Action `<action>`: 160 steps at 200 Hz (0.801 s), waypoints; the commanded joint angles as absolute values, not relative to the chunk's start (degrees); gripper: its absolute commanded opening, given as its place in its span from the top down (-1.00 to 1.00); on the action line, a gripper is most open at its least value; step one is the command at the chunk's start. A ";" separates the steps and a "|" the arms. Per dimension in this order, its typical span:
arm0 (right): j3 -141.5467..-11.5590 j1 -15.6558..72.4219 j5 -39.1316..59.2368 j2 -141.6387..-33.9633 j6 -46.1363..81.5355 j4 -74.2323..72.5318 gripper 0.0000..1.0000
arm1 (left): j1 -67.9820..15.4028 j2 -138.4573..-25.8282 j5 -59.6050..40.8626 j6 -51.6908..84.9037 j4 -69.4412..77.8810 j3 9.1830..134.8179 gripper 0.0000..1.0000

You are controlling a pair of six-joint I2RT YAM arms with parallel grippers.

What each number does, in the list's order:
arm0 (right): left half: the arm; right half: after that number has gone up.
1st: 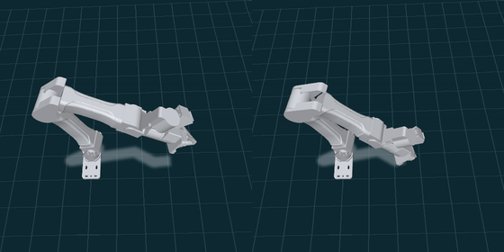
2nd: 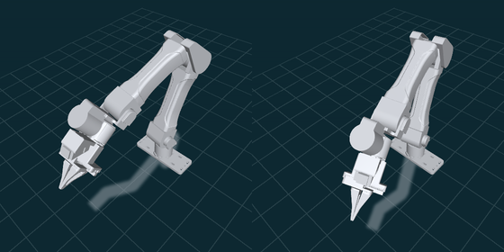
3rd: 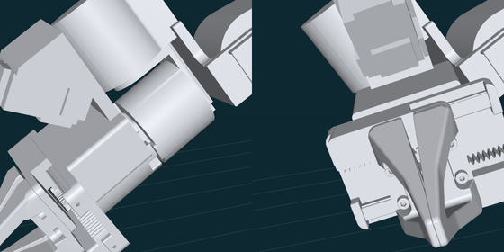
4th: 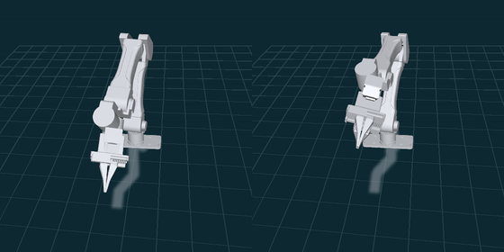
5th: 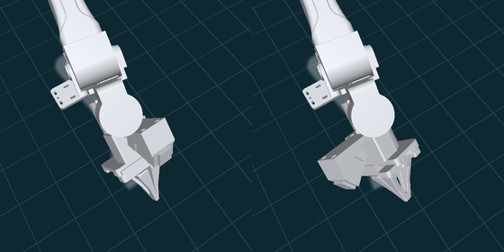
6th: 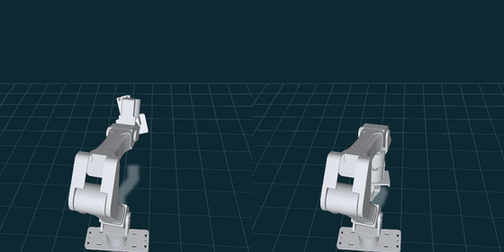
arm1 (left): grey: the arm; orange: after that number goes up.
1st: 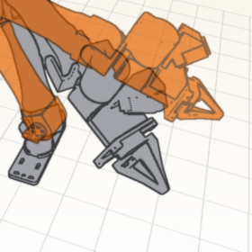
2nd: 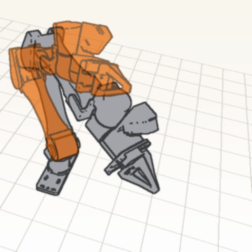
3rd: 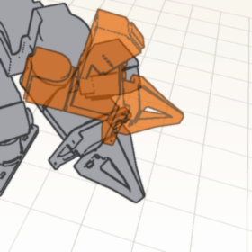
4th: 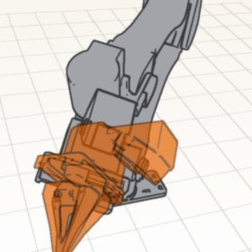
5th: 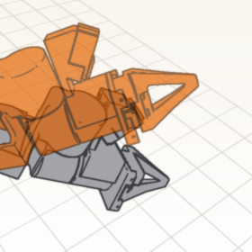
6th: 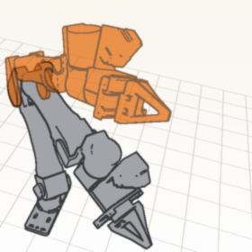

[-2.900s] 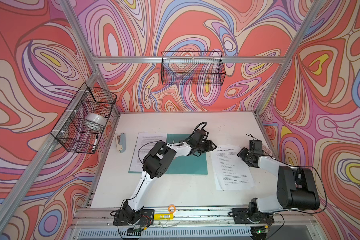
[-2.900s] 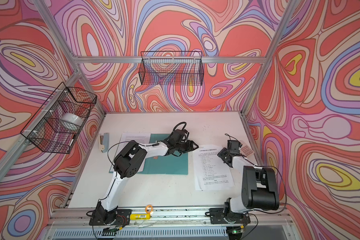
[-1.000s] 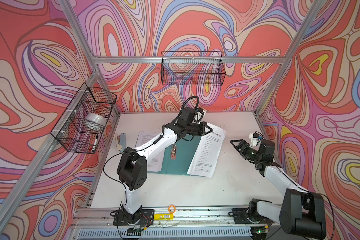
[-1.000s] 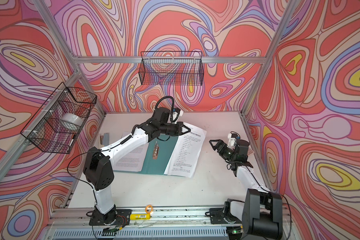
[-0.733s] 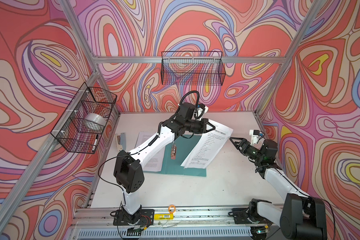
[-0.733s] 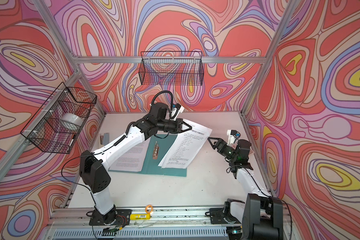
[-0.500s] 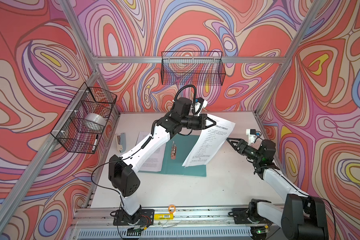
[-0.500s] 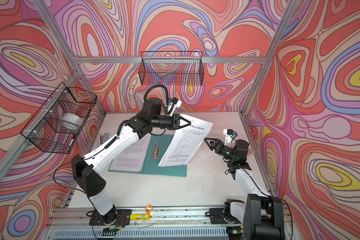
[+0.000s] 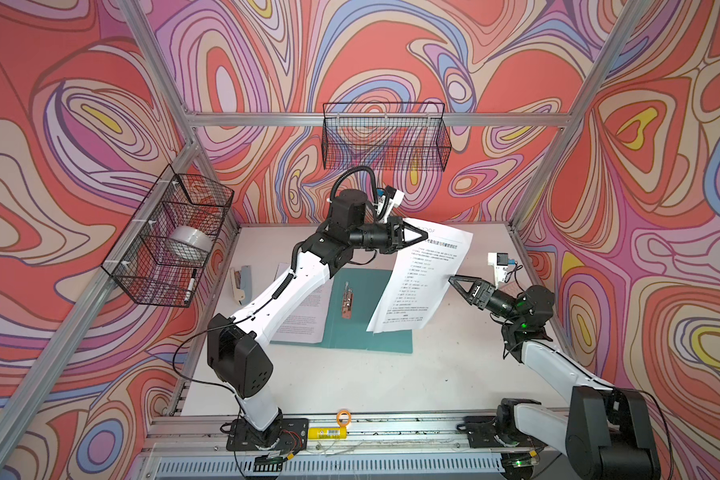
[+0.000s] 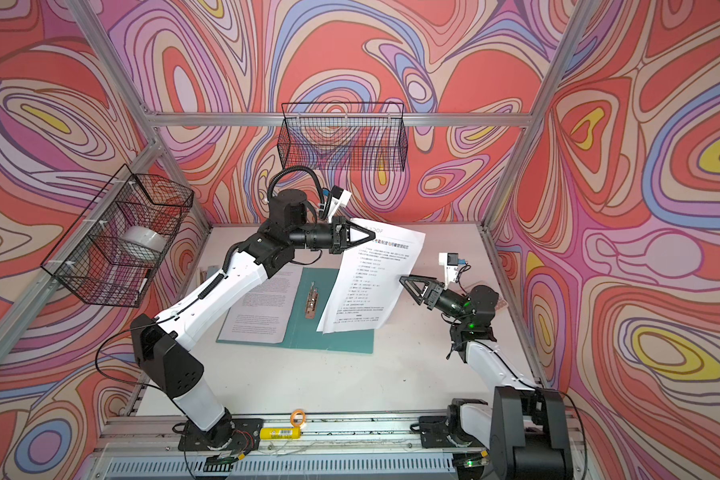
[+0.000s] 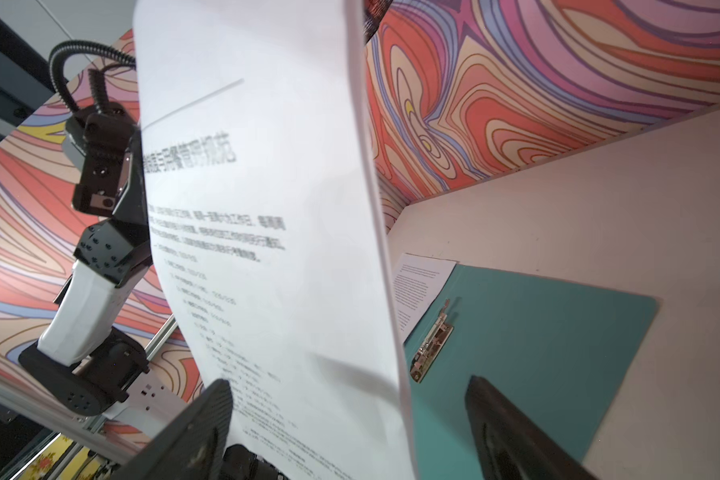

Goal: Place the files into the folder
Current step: 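Lift the XDOF sheet with the left gripper toward the teal folder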

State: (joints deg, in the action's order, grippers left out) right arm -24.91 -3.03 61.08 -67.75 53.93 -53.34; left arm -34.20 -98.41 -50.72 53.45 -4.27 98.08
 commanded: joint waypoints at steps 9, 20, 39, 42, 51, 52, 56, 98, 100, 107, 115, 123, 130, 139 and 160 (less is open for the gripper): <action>-25.90 -0.08 63.14 -71.41 55.30 -59.57 -0.75 | -33.15 -99.51 -55.63 62.24 8.80 95.55 1.00; -25.95 0.25 62.78 -72.63 56.78 -62.44 -0.72 | -32.75 -99.91 -55.86 62.84 9.38 95.07 1.00; -25.93 0.35 62.47 -74.19 58.79 -66.18 -0.49 | -32.26 -100.41 -56.34 64.30 11.40 93.86 1.00; -26.00 0.35 62.53 -74.37 58.97 -66.32 -0.43 | -32.14 -100.46 -56.41 64.49 11.50 93.79 1.00; -26.19 0.35 62.58 -74.82 59.51 -67.12 -0.06 | -31.95 -100.70 -56.60 64.58 11.54 93.43 1.00; -26.23 0.35 62.58 -74.90 59.55 -67.22 -0.01 | -31.93 -100.71 -56.60 64.59 11.52 93.38 1.00; -26.34 0.35 62.72 -75.11 59.81 -67.58 0.18 | -31.78 -100.72 -56.52 64.60 11.51 93.08 1.00; -26.55 0.35 63.89 -76.37 61.12 -68.95 0.73 | -29.42 -100.58 -57.07 66.03 13.96 89.06 1.00; -26.54 0.35 63.90 -76.40 61.09 -68.79 0.72 | -29.28 -100.62 -57.11 66.10 14.19 88.87 1.00; -26.57 0.35 63.98 -76.46 60.95 -68.77 0.68 | -28.83 -100.61 -57.41 66.84 15.12 87.98 1.00; -26.83 0.35 64.33 -76.70 60.67 -68.55 0.42 | -28.26 -101.01 -58.07 68.47 17.32 87.04 1.00; -26.94 0.35 64.18 -77.39 60.73 -68.67 0.29 | -27.62 -101.39 -58.56 70.65 20.19 85.82 1.00; -27.15 0.35 64.16 -78.07 60.79 -69.30 0.24 | -27.14 -101.62 -58.83 71.98 22.36 84.91 1.00; -27.38 0.35 64.20 -79.17 61.75 -71.00 0.23 | -26.50 -101.98 -59.38 72.48 23.24 84.48 1.00; -27.51 0.35 64.31 -82.62 67.07 -79.19 0.56 | -25.56 -102.21 -59.72 70.15 20.91 84.33 1.00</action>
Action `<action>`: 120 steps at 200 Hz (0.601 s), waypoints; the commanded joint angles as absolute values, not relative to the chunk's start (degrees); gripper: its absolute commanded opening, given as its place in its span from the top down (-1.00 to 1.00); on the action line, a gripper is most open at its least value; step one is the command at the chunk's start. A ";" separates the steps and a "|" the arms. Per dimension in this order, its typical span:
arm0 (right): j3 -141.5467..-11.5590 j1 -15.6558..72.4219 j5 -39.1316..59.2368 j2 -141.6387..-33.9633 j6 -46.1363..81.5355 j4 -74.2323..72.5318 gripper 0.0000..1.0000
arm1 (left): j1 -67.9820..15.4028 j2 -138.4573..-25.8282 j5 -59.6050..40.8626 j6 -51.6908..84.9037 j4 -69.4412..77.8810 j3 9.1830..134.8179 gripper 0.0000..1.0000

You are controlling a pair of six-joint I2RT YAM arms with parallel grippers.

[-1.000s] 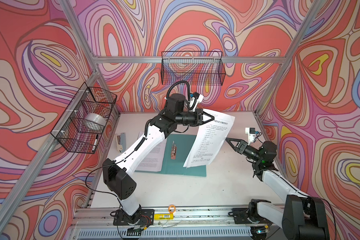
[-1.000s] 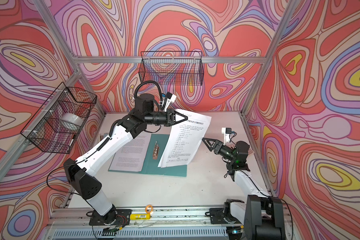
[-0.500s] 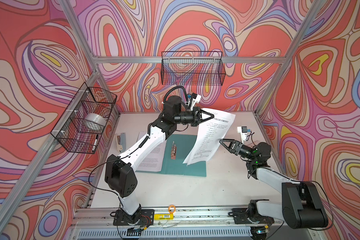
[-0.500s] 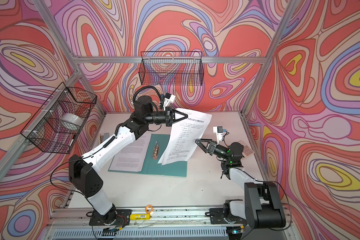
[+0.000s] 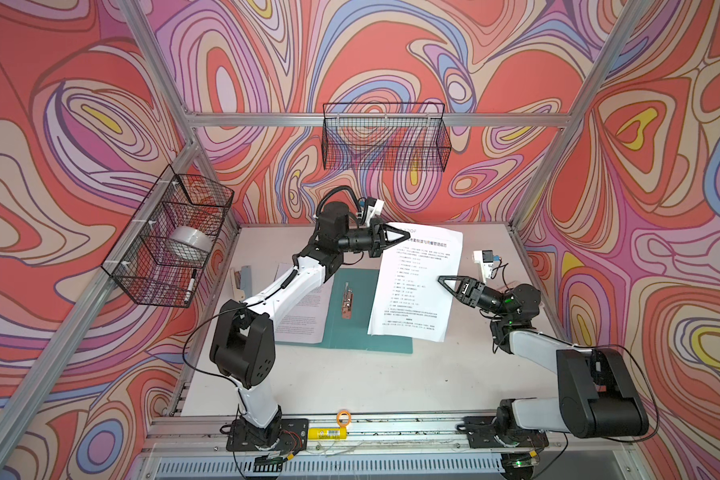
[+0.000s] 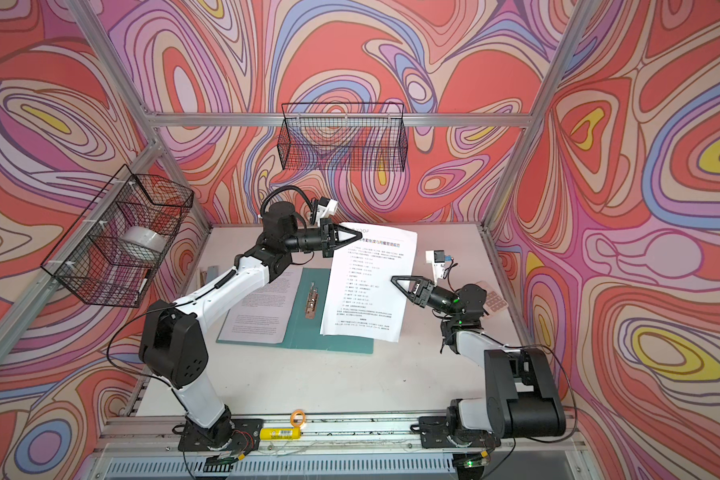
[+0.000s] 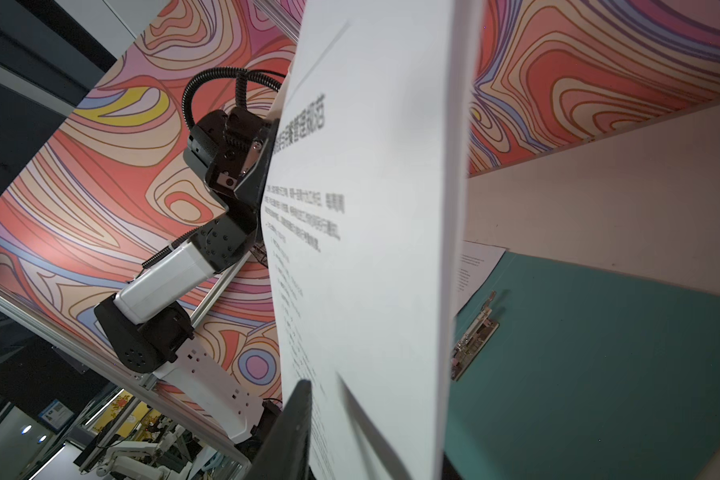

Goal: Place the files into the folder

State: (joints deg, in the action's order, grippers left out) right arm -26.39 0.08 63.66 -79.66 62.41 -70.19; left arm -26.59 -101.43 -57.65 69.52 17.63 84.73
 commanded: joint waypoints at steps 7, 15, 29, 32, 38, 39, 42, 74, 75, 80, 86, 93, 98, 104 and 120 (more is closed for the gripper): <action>-27.52 0.40 64.38 -84.18 69.28 -82.47 0.74 | -25.27 -102.56 -59.92 69.70 20.34 84.50 1.00; -27.62 0.40 64.47 -85.90 71.52 -85.51 0.99 | -24.93 -103.12 -60.27 69.82 20.46 84.55 1.00; -28.49 1.29 64.79 -87.49 72.10 -84.80 1.00 | -24.19 -104.23 -60.71 70.23 21.09 84.46 1.00; -28.93 1.64 65.07 -87.73 71.85 -83.96 1.00 | -24.02 -104.42 -60.80 70.26 21.09 84.46 1.00; -29.24 2.39 65.05 -87.77 70.81 -82.20 1.00 | -23.64 -104.86 -60.74 70.14 20.94 84.38 1.00; -29.17 2.47 65.00 -87.70 70.60 -81.88 1.00 | -23.60 -104.90 -60.73 70.10 20.93 84.38 1.00; -28.93 2.65 64.24 -87.35 69.76 -80.75 1.00 | -23.49 -105.12 -60.74 69.99 20.80 84.38 1.00; -35.60 8.28 50.66 -78.74 41.82 -31.30 1.00 | -22.20 -106.72 -59.67 65.35 15.40 84.98 0.88; -36.08 8.62 49.94 -78.66 40.73 -29.14 1.00 | -22.13 -106.80 -59.63 65.20 15.21 84.99 0.87; -38.12 10.05 47.07 -78.57 37.28 -21.95 1.00 | -21.89 -107.09 -59.30 64.63 14.51 85.00 0.78; -39.72 11.27 45.69 -79.48 36.37 -18.16 1.00 | -21.56 -107.58 -58.88 64.29 14.10 84.86 0.69; -40.52 11.84 45.50 -81.13 37.82 -17.44 1.00 | -21.20 -108.27 -58.72 64.25 14.38 84.66 0.63; -40.74 12.03 45.25 -82.25 39.32 -18.07 1.00 | -20.98 -108.84 -58.80 64.20 14.57 84.64 0.58; -40.83 12.36 44.15 -83.55 40.82 -18.76 1.00 | -20.80 -109.52 -58.80 64.18 14.74 84.57 0.55; -41.63 13.63 40.88 -87.56 43.39 -19.57 1.00 | -20.34 -111.39 -58.84 63.98 15.47 84.44 0.53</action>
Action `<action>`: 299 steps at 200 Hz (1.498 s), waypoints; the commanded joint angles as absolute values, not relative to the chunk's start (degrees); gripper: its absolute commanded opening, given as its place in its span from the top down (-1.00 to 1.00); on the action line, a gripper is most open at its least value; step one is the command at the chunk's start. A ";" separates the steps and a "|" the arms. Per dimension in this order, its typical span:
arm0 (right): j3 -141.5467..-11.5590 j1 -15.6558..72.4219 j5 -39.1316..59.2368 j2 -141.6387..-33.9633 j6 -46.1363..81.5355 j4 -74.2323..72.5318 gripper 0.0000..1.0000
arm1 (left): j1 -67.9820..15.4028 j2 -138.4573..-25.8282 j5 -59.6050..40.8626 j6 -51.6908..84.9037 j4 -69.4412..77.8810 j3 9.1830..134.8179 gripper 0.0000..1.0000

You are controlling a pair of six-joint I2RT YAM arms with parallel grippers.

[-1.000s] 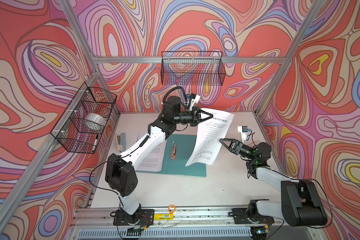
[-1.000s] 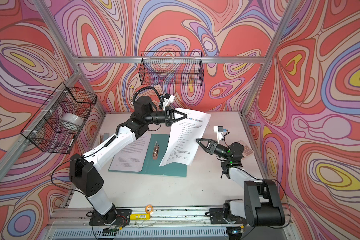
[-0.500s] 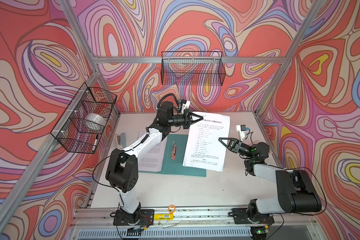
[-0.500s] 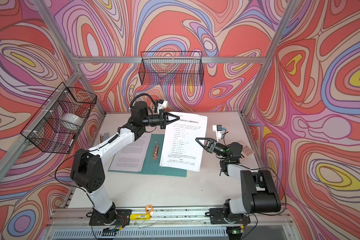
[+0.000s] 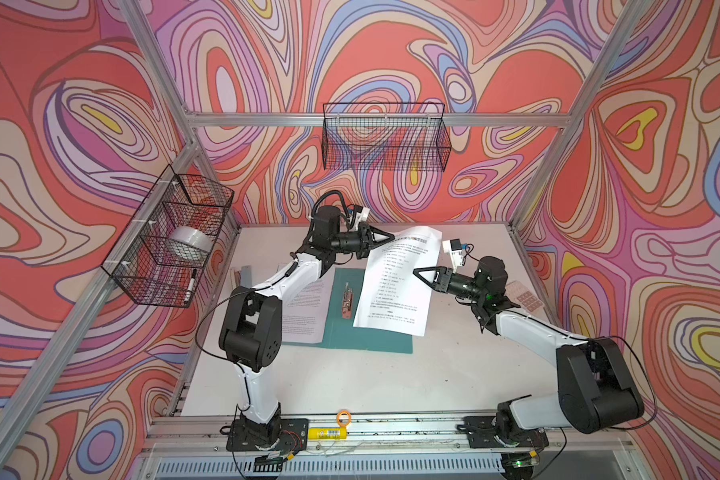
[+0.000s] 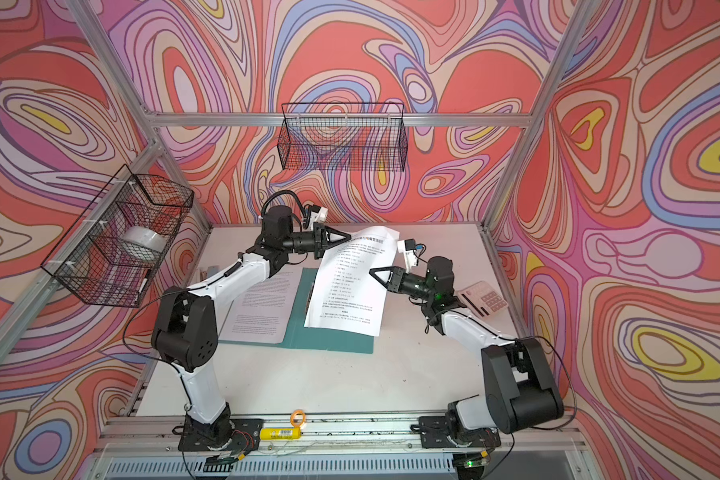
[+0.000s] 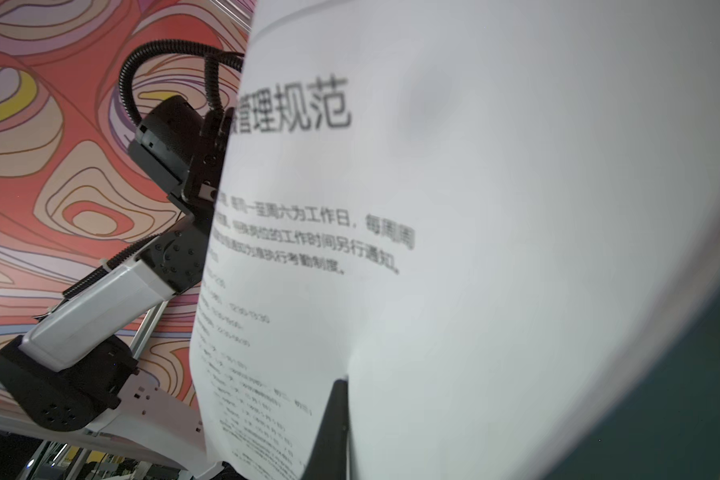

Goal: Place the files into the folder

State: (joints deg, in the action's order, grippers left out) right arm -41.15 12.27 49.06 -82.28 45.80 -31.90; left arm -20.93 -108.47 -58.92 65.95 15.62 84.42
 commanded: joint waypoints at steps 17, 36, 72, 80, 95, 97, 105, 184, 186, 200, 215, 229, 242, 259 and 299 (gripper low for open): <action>-42.10 14.58 38.42 -92.43 45.82 -21.27 1.00 | -19.80 -113.45 -58.80 63.30 15.35 84.44 0.48; -43.15 15.84 37.01 -96.91 46.71 -22.06 1.00 | -18.84 -114.81 -57.61 59.93 12.57 84.24 0.31; -46.15 17.71 36.89 -105.55 49.04 -24.98 1.00 | -16.88 -117.86 -56.60 56.81 10.93 84.54 0.23; -47.08 18.08 36.80 -107.05 49.24 -25.06 1.00 | -16.70 -118.71 -56.98 57.19 11.78 84.63 0.23; -48.49 18.28 36.77 -109.48 49.66 -24.61 1.00 | -16.44 -119.84 -57.17 57.73 12.65 85.18 0.24; -48.62 18.28 36.75 -109.70 49.66 -24.68 1.00 | -16.44 -120.05 -57.21 57.74 12.59 85.35 0.24; -49.06 18.36 36.56 -110.47 49.45 -24.64 1.00 | -16.39 -120.75 -57.52 57.74 12.27 86.12 0.24; -50.18 18.98 38.42 -112.31 48.62 -27.68 1.00 | -16.08 -121.08 -56.46 54.81 9.57 85.61 0.30; -50.18 18.98 38.48 -112.21 48.83 -27.73 1.00 | -16.08 -121.04 -56.37 54.55 9.27 85.58 0.30; -49.17 18.98 39.68 -111.39 51.92 -31.70 1.00 | -16.08 -120.72 -55.16 51.37 5.01 86.41 0.30; -49.21 19.06 40.89 -110.38 52.53 -32.88 1.00 | -15.95 -120.88 -51.19 45.75 -3.21 88.79 0.26; -49.73 19.07 41.00 -110.04 50.90 -31.21 1.00 | -15.97 -122.02 -45.45 39.33 -11.75 92.10 0.19; -50.16 19.07 40.90 -110.27 49.65 -30.00 1.00 | -15.96 -123.72 -40.12 34.63 -18.37 95.19 0.13; -50.54 19.07 41.47 -111.22 49.39 -29.76 1.00 | -15.75 -125.67 -36.82 32.14 -21.34 97.34 0.09; -50.27 19.07 41.82 -112.32 49.22 -30.81 1.00 | -15.14 -128.81 -31.30 28.08 -26.83 99.69 0.07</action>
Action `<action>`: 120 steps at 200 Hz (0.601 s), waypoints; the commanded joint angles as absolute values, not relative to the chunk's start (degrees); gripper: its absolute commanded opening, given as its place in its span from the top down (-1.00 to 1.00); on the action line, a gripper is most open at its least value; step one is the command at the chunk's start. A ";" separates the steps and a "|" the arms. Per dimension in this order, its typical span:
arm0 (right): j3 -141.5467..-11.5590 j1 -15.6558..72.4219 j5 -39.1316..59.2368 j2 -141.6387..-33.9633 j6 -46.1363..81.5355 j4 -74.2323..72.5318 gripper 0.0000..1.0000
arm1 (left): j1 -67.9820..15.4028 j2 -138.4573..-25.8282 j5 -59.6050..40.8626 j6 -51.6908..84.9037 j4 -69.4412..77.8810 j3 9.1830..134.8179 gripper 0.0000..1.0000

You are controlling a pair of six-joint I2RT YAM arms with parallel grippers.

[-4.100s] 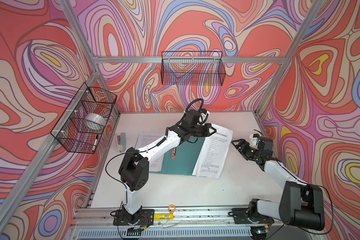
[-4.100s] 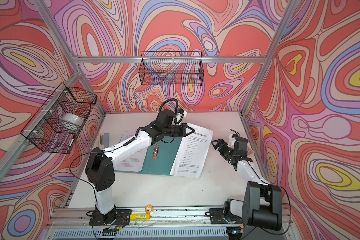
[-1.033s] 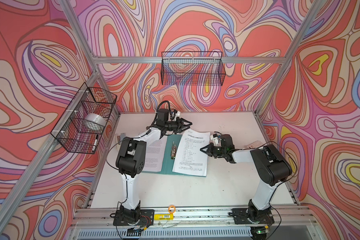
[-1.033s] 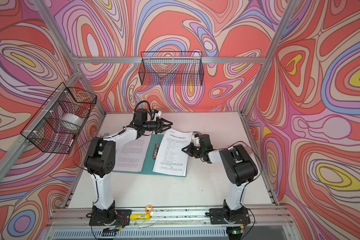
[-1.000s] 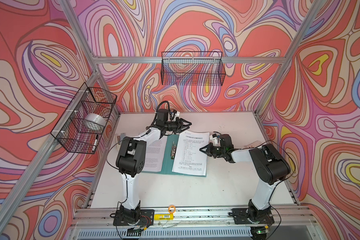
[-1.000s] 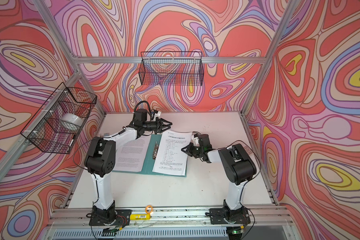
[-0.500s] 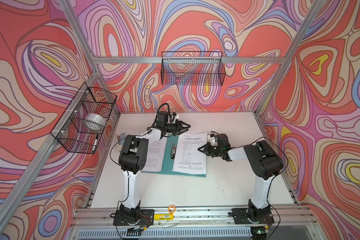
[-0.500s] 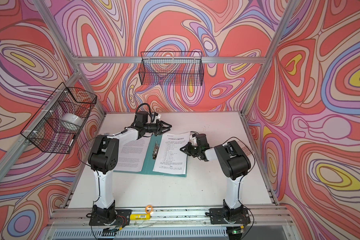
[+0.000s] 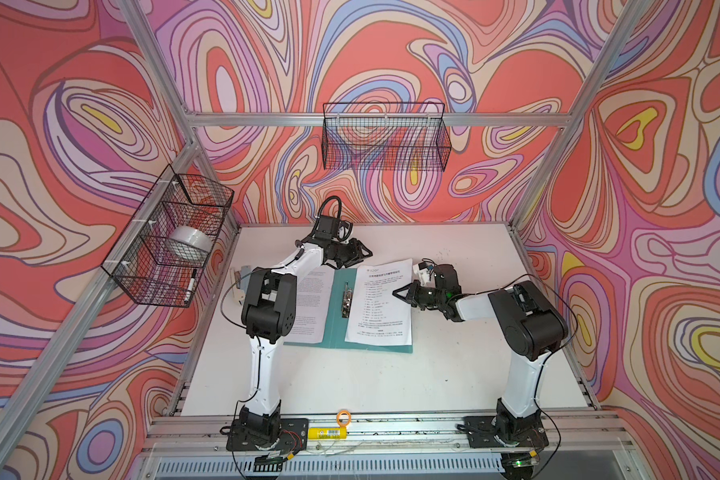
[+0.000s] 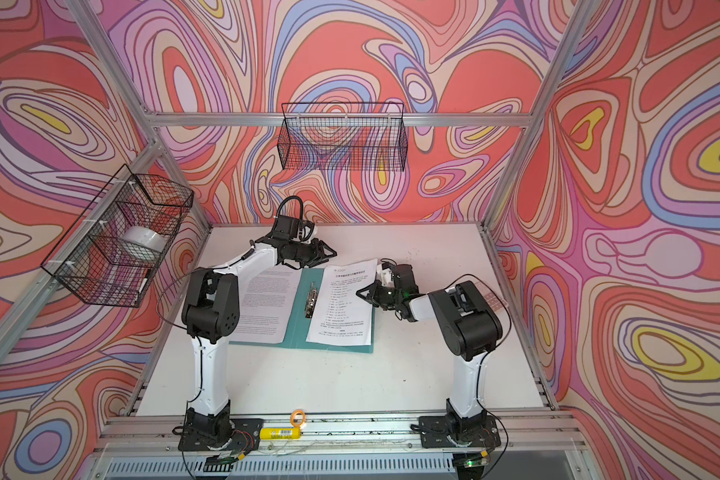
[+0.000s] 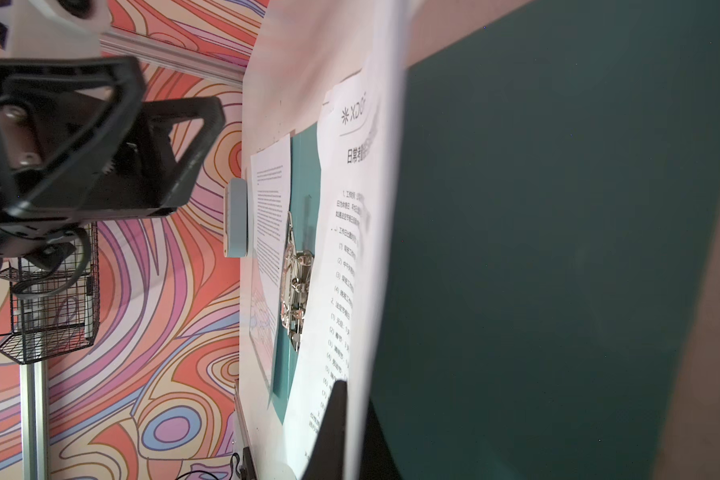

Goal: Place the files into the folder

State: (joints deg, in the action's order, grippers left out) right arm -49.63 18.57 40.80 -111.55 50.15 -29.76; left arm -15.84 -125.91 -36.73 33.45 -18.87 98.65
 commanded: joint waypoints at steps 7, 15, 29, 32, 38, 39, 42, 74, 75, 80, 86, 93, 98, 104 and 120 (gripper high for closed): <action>-50.37 19.07 41.90 -112.54 49.22 -30.98 1.00 | -15.04 -129.09 -31.41 28.08 -26.51 99.37 0.06; -50.45 19.07 41.89 -112.59 49.22 -30.97 1.00 | -14.86 -129.49 -31.46 28.12 -26.10 99.19 0.07; -50.63 19.03 42.01 -112.60 49.31 -30.79 1.00 | -14.59 -130.35 -31.61 27.99 -25.77 99.28 0.07; -50.58 19.07 42.02 -112.59 49.31 -30.74 1.00 | -14.51 -130.53 -31.75 27.95 -25.71 99.42 0.07; -50.54 19.07 42.01 -112.57 49.26 -30.61 1.00 | -14.42 -131.01 -31.73 27.80 -26.02 99.64 0.07; -50.54 19.07 42.01 -112.49 49.24 -30.60 1.00 | -14.42 -131.12 -31.77 27.79 -26.06 99.70 0.07; -50.54 19.07 42.01 -112.47 49.18 -30.63 1.00 | -14.34 -131.31 -31.81 27.73 -26.16 99.89 0.07; -50.33 19.05 42.01 -112.14 48.52 -29.71 1.00 | -13.97 -133.03 -33.09 28.02 -25.20 100.31 0.08; -50.30 19.06 42.06 -112.14 48.52 -29.75 1.00 | -13.97 -133.05 -33.11 28.03 -25.13 100.34 0.08; -50.23 19.06 42.19 -112.15 48.45 -29.91 1.00 | -13.97 -133.37 -33.34 28.19 -24.98 100.50 0.09; -50.15 19.03 42.27 -112.15 48.51 -30.20 1.00 | -13.96 -133.71 -33.80 28.42 -24.46 100.58 0.09; -50.10 19.06 42.36 -112.23 48.52 -30.26 1.00 | -13.97 -133.96 -34.35 28.68 -23.74 100.67 0.09; -50.10 19.07 42.49 -112.24 48.51 -30.38 1.00 | -13.97 -134.19 -34.63 28.87 -23.52 100.84 0.09; -50.03 19.07 42.62 -112.32 48.52 -30.59 1.00 | -13.97 -134.53 -34.98 29.06 -23.28 101.13 0.09; -49.93 19.07 42.79 -112.50 48.60 -31.05 1.00 | -13.97 -135.34 -35.66 29.19 -23.38 102.37 0.08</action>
State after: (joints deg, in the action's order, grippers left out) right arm -49.63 18.57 41.80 -111.55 49.52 -30.04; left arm -14.24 -132.57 -34.68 29.58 -23.29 100.57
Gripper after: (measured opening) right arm 0.047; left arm 0.458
